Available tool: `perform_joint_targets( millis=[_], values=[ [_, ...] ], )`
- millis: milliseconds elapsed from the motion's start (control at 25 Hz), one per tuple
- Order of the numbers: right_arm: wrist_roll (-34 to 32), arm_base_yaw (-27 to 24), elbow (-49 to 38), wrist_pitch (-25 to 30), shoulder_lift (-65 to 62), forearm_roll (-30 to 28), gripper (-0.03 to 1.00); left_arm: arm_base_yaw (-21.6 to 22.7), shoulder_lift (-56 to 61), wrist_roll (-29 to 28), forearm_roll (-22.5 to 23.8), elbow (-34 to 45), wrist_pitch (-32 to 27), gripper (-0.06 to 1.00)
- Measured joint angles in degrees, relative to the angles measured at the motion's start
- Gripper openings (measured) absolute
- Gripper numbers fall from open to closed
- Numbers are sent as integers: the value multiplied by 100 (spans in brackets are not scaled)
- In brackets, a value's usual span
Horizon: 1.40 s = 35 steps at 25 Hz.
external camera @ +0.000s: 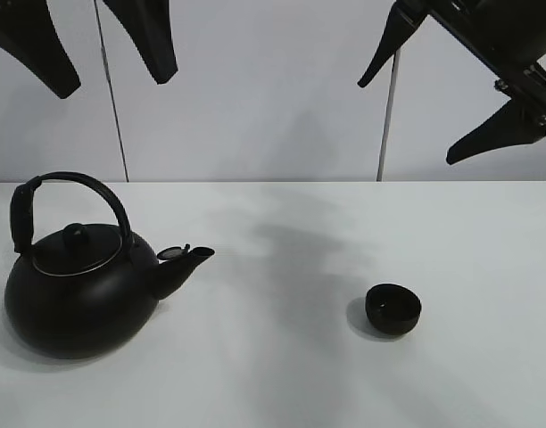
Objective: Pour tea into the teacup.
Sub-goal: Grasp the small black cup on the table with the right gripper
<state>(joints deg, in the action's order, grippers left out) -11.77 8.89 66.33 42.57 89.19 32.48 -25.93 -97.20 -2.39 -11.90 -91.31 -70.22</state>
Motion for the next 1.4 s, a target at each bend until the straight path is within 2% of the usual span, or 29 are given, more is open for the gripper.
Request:
perform_joint_targets(
  millis=[320,440,560,720,840,1000,1400],
  values=[
    [663,1,0,278,0,-70,69,0,0,0,0,0,0,65],
    [1177,147,0,464,0,-364,69,0,0,0,0,0,0,65],
    [1316,576,0,609,0,-1292,69,0,0,0,0,0,0,65],
    [538,1292,0,758,136,-3067,69,0,0,0,0,0,0,65],
    [141,1704,0,856,472,-3811,69,0,0,0,0,0,0,65],
    [-17,1965,0,733,993,-3953,69,0,0,0,0,0,0,65],
    [-194,1983,0,167,1865,-4038,69,0,0,0,0,0,0,65]
  ],
)
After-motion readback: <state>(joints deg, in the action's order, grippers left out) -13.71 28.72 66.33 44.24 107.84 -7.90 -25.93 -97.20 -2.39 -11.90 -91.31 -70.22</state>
